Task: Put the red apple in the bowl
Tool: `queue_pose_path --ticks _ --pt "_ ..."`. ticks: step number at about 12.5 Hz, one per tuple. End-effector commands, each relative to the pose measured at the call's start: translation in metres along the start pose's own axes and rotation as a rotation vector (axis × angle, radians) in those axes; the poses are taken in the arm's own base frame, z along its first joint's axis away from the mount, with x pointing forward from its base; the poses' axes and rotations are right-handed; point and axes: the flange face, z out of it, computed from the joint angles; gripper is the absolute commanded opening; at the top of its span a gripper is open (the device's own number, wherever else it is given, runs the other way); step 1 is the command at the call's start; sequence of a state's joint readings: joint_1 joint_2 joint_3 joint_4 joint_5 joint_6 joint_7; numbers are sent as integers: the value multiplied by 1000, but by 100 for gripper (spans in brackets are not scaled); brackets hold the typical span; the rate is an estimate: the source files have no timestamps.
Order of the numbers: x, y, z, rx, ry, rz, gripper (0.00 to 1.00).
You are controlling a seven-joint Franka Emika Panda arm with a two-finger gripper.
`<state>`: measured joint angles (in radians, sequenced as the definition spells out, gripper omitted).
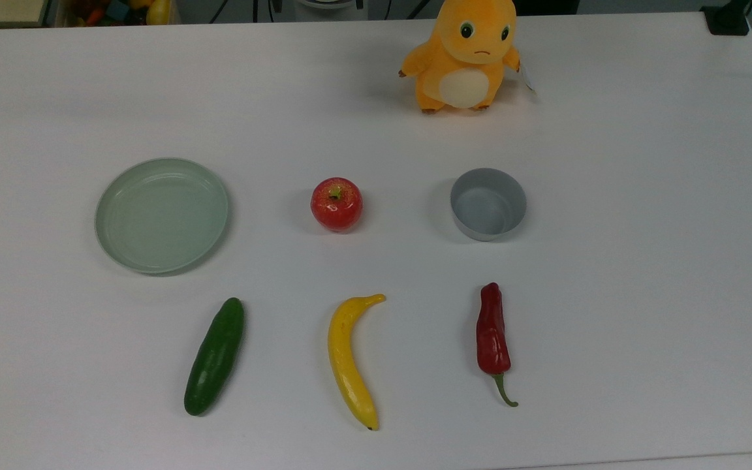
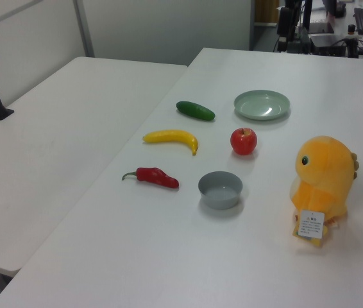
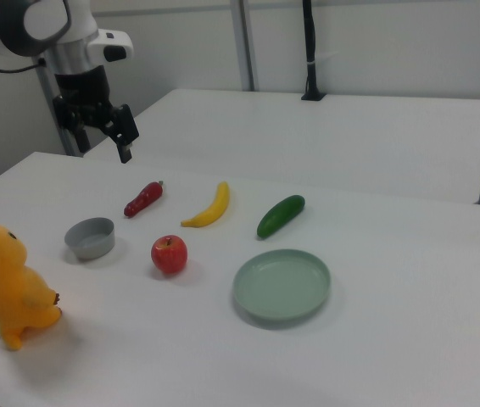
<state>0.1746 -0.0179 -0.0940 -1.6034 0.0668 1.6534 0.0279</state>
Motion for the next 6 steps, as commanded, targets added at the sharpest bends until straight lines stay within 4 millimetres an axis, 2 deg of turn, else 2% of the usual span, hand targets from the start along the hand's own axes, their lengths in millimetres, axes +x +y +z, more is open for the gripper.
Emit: queue_pose_path --ticks 1,6 --pt "19 2 24 -9 20 0 100" --pt "46 4 60 -17 50 3 100"
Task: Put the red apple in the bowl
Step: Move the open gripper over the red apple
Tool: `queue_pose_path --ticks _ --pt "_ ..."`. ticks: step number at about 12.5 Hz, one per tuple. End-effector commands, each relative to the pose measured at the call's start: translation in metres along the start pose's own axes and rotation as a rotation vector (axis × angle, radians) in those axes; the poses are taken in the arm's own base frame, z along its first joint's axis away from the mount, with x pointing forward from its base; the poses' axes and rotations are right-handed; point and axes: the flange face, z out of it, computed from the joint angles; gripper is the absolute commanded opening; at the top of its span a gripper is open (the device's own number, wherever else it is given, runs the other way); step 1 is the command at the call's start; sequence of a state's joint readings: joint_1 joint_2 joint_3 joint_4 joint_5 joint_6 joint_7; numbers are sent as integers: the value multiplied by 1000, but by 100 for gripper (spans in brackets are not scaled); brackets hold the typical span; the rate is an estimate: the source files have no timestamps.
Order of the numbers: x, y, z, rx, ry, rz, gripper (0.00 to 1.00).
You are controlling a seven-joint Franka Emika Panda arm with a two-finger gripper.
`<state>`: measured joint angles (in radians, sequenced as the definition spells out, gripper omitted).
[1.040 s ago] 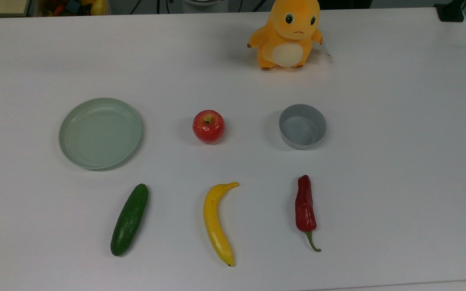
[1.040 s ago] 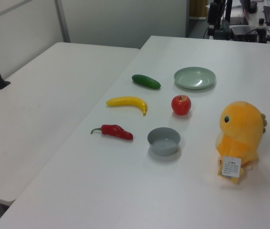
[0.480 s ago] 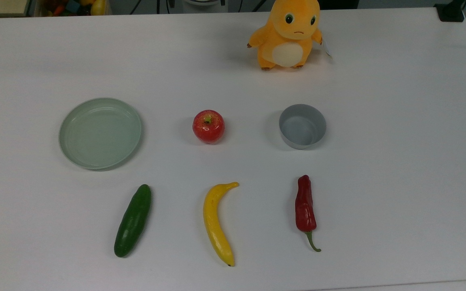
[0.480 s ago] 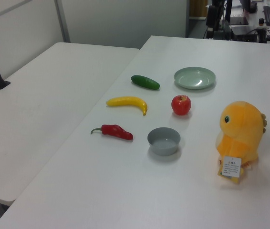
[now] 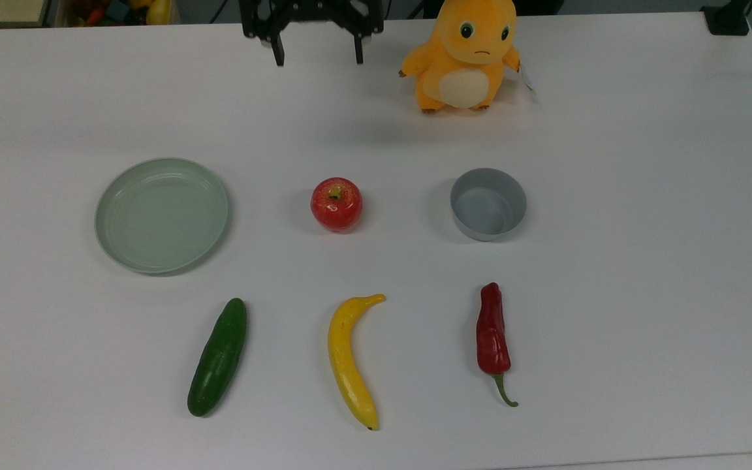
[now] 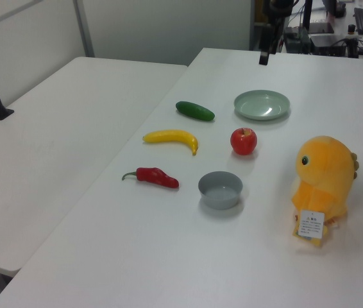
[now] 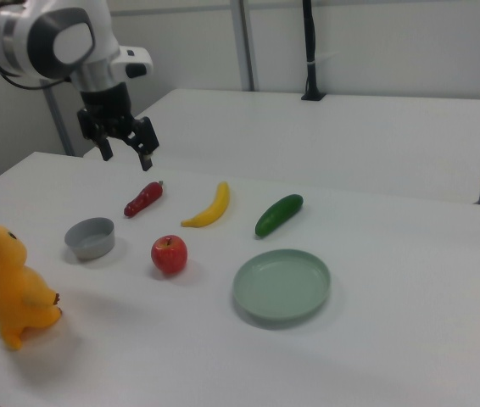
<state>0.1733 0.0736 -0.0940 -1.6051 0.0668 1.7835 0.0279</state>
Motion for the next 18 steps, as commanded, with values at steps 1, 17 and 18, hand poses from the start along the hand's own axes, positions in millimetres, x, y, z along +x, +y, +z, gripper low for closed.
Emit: queue_pose_path --ticks 1,17,18 --pt "14 2 29 -14 1 -5 100" --pt "39 12 158 -29 -85 -40 100" --pt "40 11 161 -30 -81 -41 100"
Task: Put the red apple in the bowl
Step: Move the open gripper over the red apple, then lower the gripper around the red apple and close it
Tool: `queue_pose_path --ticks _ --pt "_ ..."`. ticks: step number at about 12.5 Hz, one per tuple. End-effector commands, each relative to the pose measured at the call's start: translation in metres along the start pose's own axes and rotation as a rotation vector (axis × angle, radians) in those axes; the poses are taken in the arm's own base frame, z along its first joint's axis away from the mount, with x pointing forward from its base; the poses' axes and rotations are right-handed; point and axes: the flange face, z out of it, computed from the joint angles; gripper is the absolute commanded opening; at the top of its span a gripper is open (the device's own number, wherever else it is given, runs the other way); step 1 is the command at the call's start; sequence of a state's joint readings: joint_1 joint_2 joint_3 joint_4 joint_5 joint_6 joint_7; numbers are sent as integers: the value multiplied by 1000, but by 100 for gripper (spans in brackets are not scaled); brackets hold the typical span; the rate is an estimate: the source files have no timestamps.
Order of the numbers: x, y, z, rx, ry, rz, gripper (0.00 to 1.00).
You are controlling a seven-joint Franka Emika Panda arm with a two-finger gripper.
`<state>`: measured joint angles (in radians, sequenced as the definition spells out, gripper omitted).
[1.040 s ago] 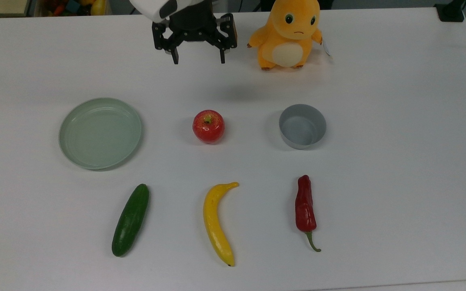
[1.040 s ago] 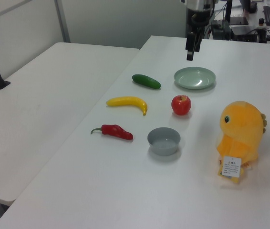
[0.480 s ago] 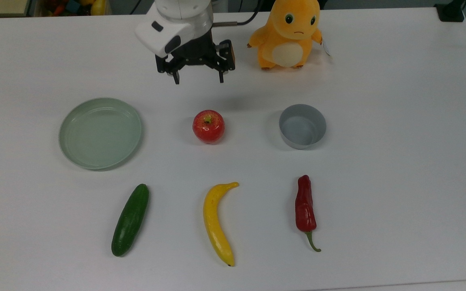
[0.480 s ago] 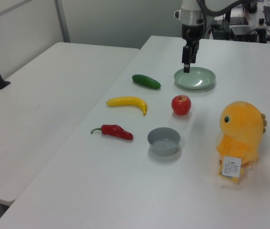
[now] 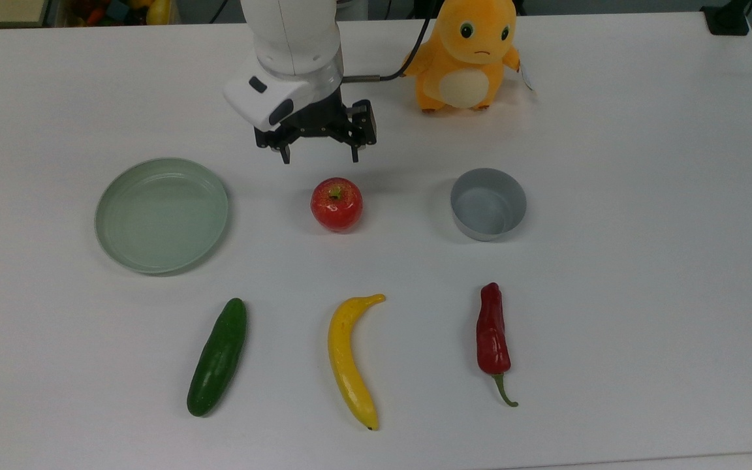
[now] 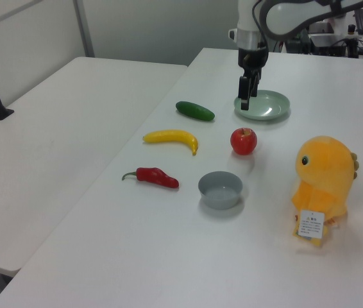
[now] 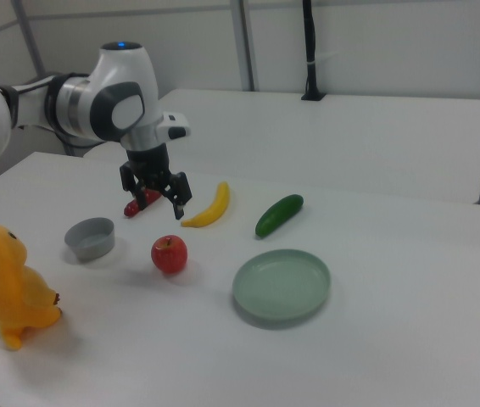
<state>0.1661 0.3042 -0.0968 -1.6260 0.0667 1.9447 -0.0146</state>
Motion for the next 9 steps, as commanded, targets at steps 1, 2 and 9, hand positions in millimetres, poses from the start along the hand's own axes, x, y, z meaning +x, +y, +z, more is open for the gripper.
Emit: queue_pose_path --ticks 1,2,9 --pt "4 0 25 -5 18 -20 100" --pt "6 1 35 -9 30 -20 100" --pt "10 -13 88 -10 51 -26 100"
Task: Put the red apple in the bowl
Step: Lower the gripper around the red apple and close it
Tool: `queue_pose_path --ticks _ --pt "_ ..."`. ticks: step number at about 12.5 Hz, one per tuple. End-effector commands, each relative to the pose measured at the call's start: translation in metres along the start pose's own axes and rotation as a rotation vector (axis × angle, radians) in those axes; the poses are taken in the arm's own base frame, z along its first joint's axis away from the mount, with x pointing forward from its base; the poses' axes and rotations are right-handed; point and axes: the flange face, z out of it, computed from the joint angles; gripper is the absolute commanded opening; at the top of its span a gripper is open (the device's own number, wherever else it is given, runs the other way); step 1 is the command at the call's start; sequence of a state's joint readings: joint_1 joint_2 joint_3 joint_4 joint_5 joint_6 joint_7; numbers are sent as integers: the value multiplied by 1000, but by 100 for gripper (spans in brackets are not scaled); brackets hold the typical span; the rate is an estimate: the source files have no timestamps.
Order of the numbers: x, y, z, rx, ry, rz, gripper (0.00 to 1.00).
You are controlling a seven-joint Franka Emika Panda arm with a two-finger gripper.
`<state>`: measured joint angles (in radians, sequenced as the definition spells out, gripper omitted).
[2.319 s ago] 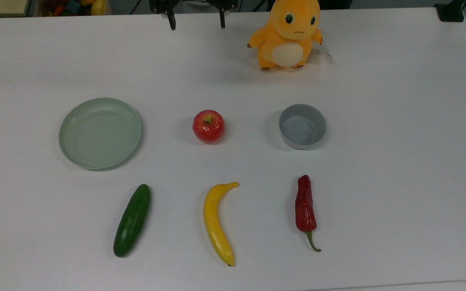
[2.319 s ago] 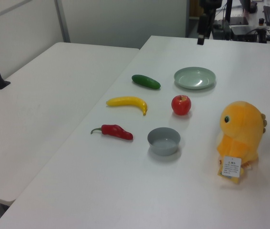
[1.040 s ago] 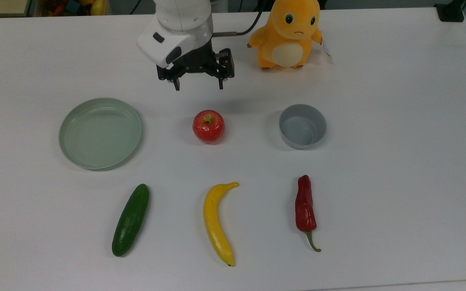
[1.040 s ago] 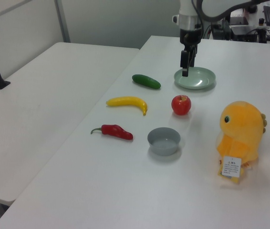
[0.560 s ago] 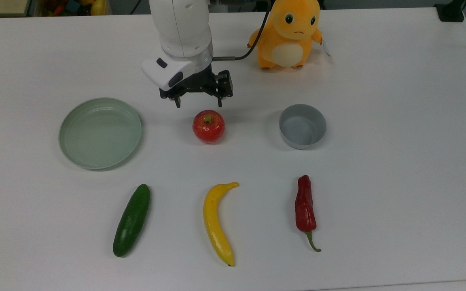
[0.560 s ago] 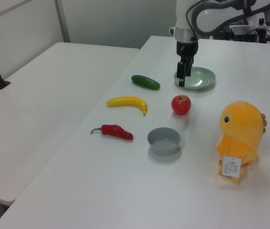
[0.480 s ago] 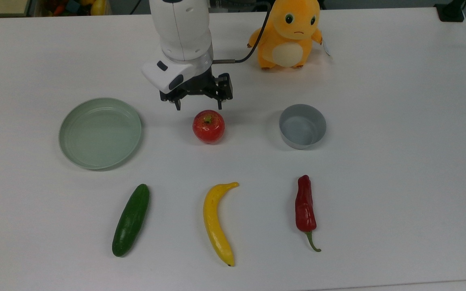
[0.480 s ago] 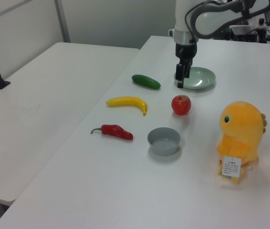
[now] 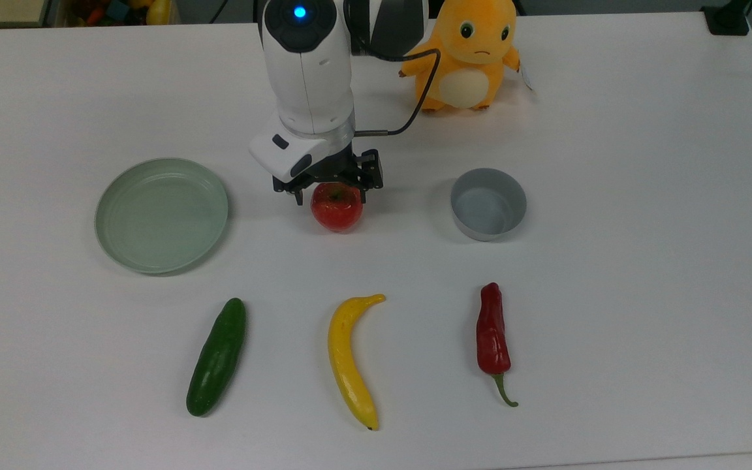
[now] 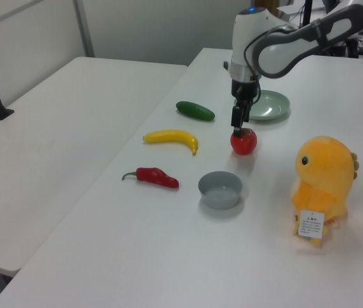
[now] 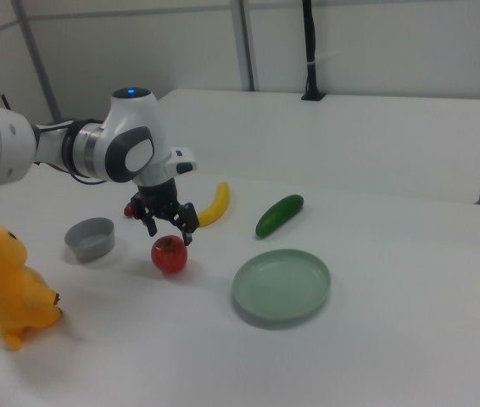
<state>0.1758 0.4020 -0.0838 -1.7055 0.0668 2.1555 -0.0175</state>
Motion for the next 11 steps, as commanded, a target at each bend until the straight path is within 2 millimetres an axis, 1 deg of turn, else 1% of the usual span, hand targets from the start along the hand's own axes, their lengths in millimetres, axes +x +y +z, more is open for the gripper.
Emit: queue_pose_path --ticks 1,4,7,8,9,10,11 --pt "-3 -4 10 -1 10 -10 100" --pt "-3 -5 14 -1 2 -13 100" --pt "-8 -14 22 -24 -20 -53 100" --pt "-9 -16 23 -49 -21 -80 90" --pt "-9 -21 24 -66 -21 -109 64" --pt "-9 -21 24 -70 -23 -112 33" --pt "-9 -21 22 -70 -18 -107 13"
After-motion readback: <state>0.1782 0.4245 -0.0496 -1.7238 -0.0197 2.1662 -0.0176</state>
